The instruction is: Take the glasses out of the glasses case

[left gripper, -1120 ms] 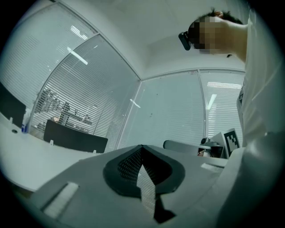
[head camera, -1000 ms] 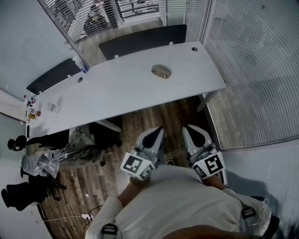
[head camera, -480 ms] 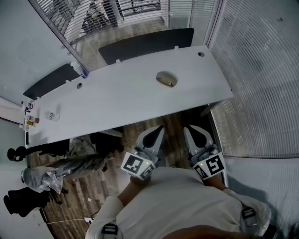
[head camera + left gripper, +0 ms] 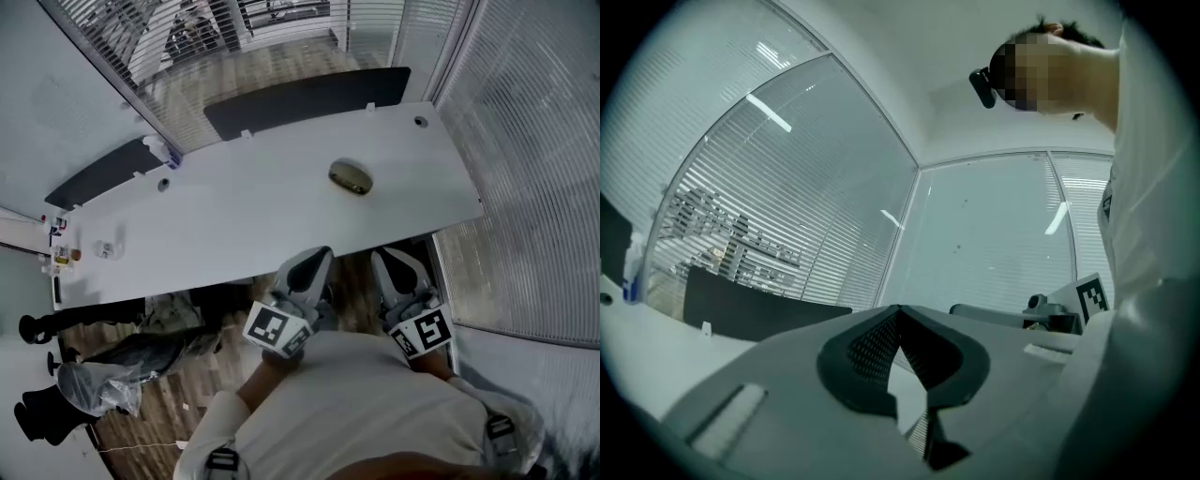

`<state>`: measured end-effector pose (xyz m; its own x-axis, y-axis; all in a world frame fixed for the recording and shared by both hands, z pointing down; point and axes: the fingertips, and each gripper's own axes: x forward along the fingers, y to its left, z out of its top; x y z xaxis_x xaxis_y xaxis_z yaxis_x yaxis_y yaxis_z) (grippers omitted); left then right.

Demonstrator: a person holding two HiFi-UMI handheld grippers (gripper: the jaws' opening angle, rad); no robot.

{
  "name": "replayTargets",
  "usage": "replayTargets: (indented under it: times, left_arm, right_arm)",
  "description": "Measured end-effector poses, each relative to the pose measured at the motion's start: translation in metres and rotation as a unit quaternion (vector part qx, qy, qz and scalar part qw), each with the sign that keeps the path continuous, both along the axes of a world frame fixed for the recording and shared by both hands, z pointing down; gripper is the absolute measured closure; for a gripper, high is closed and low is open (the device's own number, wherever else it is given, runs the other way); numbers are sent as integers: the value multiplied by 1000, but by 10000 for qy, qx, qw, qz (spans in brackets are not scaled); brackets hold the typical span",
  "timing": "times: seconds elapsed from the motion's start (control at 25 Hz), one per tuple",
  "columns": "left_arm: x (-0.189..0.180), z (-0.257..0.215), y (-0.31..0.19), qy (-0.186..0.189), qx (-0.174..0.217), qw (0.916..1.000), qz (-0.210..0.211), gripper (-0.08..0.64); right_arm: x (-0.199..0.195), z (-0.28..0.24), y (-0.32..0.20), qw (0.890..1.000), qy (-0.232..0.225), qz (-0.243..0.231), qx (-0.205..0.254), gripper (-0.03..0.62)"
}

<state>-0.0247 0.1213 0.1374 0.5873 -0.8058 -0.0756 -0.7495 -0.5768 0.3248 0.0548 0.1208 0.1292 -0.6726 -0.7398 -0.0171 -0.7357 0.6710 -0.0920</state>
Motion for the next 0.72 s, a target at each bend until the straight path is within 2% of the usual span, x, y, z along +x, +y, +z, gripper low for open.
replayTargets:
  times: [0.4, 0.72]
  left_arm:
    - [-42, -2, -64, 56, -6, 10000, -37, 560]
    - [-50, 4, -88, 63, -31, 10000, 46, 560]
  right_arm:
    - [-44, -7, -65, 9997, 141, -10, 217, 592]
    - [-52, -1, -85, 9996, 161, 91, 206, 592]
